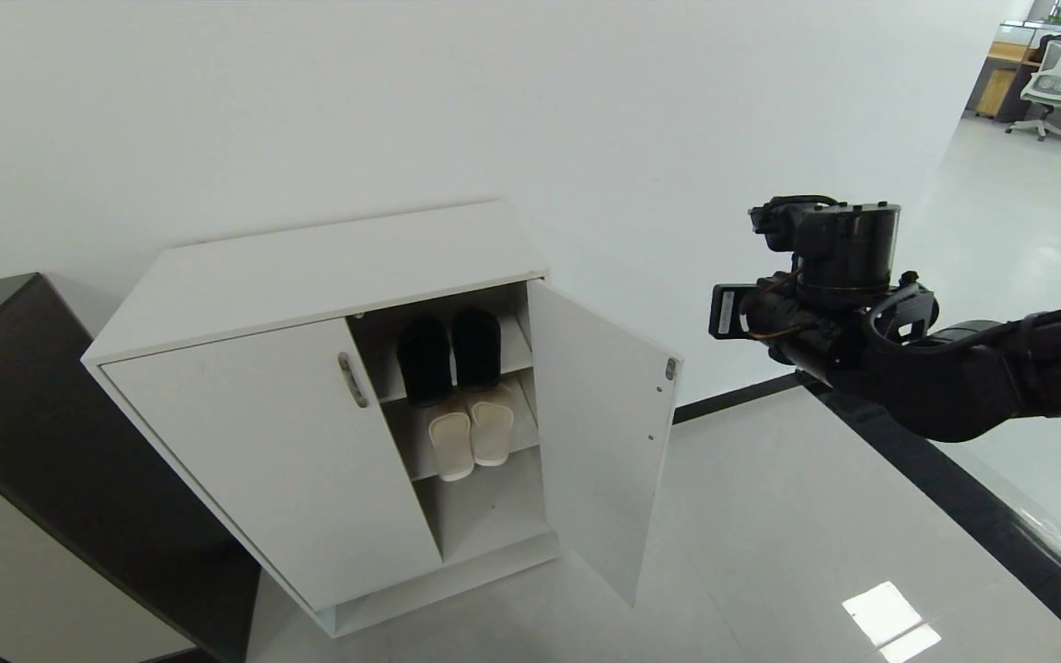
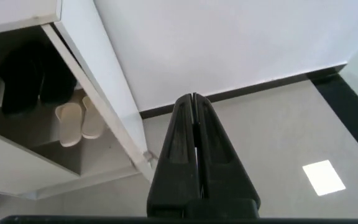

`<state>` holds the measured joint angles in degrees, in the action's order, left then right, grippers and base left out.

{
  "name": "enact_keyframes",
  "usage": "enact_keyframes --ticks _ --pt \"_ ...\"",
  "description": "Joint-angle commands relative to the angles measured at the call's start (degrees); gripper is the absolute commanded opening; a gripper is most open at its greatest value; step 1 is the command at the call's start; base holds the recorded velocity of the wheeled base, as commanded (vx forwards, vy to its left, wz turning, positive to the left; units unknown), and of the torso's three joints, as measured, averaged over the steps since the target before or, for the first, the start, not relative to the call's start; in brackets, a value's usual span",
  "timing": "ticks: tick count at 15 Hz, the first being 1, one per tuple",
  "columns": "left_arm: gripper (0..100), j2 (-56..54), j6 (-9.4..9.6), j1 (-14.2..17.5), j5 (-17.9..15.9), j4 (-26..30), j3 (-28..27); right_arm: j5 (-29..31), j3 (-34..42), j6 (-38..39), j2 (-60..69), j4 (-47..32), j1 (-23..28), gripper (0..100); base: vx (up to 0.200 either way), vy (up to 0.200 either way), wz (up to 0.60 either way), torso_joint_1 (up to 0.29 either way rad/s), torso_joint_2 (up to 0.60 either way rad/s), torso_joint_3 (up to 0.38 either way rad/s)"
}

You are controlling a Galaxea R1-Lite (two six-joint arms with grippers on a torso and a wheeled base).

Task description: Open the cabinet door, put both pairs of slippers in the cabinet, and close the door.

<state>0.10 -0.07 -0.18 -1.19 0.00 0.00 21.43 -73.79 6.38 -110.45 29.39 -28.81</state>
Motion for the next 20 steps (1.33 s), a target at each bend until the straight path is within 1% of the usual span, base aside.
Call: enact_keyframes --ticks 1,3,4,6,15,20 --pt "0 0.1 -0.01 0.0 0.1 0.0 0.0 -0.9 -3.4 0.1 -5.0 0.0 0.9 0 0.0 0.0 0.0 0.0 0.0 0.0" --pt "0 0.1 -0.01 0.0 0.0 0.0 0.0 -2.5 -5.7 1.1 -7.3 -2.1 0.9 0 0.0 0.0 0.0 0.0 0.0 0.0" --pt "0 0.1 -0.01 0.0 0.0 0.0 0.0 -4.5 -7.2 2.9 -7.9 -3.6 0.9 0 0.0 0.0 0.0 0.0 0.0 0.0" --pt "0 0.1 -0.01 0.0 0.0 0.0 0.0 -5.3 -9.3 3.7 -9.0 -6.4 0.9 0 0.0 0.0 0.0 0.0 0.0 0.0" --pt "0 0.1 -0.01 0.0 0.0 0.0 0.0 -5.3 -9.8 3.8 -11.3 -6.5 -0.1 0 0.0 0.0 0.0 0.0 0.0 0.0" --pt "0 0.1 -0.01 0.0 0.0 0.0 0.0 -5.1 -9.3 4.6 -11.1 -6.5 -2.4 0 0.0 0.0 0.0 0.0 0.0 0.0"
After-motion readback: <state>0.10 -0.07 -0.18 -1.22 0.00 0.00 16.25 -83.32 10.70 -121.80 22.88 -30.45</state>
